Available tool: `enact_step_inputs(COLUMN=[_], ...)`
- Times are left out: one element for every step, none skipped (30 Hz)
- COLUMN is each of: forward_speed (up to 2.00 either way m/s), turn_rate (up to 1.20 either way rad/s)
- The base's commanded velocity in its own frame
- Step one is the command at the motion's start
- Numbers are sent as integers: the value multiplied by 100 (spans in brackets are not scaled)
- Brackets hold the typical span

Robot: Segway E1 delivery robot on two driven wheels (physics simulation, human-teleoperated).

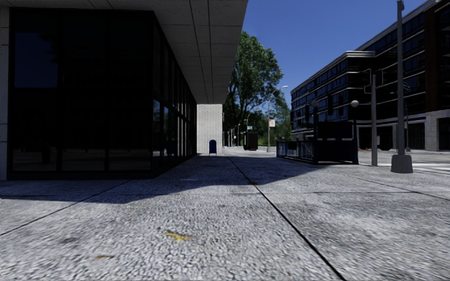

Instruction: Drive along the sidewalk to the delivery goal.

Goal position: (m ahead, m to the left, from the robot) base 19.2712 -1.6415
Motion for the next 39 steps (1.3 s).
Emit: enact_step_inputs(forward_speed=[166, 166, 166, 166, 166, 166, 166, 166, 166, 165, 165, 165, 165, 165, 165, 165, 165, 165, 165, 165, 165, 165, 165, 165, 165, 165, 165, 165, 165, 165, 165, 165, 165, 165, 165, 165, 165, 165, 165], turn_rate=[0, 0, 0, 0, 0, 0, 0, 0, 0, 0, 0, 0, 0, 0, 0, 0, 0, 0, 0, 0, 0, -1, -13, -27, -30, -38, -38, -46, -48, -52, -57, -57, -58, -54, -33, -11, -11, -3, 0])
